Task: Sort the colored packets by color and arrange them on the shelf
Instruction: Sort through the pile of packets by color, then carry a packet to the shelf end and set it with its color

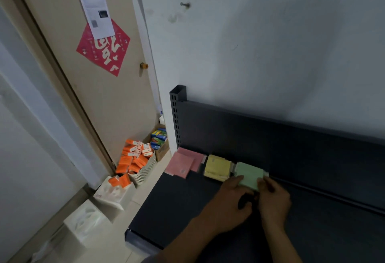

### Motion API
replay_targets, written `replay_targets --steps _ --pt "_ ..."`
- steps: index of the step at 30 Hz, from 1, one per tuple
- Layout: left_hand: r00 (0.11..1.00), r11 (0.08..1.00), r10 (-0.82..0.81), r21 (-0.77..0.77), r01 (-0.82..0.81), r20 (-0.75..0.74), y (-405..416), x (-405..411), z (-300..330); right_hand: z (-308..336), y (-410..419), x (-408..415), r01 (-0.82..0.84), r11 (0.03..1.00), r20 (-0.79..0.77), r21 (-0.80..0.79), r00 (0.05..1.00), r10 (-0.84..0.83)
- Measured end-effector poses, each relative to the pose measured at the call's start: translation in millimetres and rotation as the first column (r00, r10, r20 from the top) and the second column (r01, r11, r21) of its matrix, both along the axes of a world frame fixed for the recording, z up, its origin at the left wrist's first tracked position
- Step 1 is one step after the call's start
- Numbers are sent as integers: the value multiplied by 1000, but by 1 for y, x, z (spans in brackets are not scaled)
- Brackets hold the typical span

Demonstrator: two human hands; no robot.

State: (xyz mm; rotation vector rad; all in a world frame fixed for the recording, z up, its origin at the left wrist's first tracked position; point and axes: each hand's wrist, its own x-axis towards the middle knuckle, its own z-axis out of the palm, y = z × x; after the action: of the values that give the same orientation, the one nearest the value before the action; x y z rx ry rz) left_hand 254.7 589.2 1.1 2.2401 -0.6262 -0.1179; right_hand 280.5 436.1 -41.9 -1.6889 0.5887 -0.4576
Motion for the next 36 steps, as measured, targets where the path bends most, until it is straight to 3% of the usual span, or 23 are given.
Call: replay_targets --steps 3,6,12,18,21,32,36 --pt "1000 999 -12 35 13 -23 -2 1 -8 -4 1 -4 -10 985 -20 -171 1000 7" --pt "998 996 -44 76 46 -39 -1 -2 -10 -2 4 -7 11 969 -23 -246 1000 -17" --pt "1000 997 7 78 -5 -21 11 -4 -4 6 13 -12 15 968 -34 -252 999 -25" --pt "961 968 231 58 -242 154 30 -1 9 17 38 -16 -7 967 7 -254 1000 10" --pt "945 957 265 68 -282 194 42 0 8 20 50 -20 -15 960 41 -280 999 28" --pt "967 994 107 -23 -104 231 29 -9 0 23 42 -67 102 958 111 -267 991 -74" --pt "972 999 14 -45 -3 233 6 -20 5 24 20 -90 200 913 103 -356 979 -174"
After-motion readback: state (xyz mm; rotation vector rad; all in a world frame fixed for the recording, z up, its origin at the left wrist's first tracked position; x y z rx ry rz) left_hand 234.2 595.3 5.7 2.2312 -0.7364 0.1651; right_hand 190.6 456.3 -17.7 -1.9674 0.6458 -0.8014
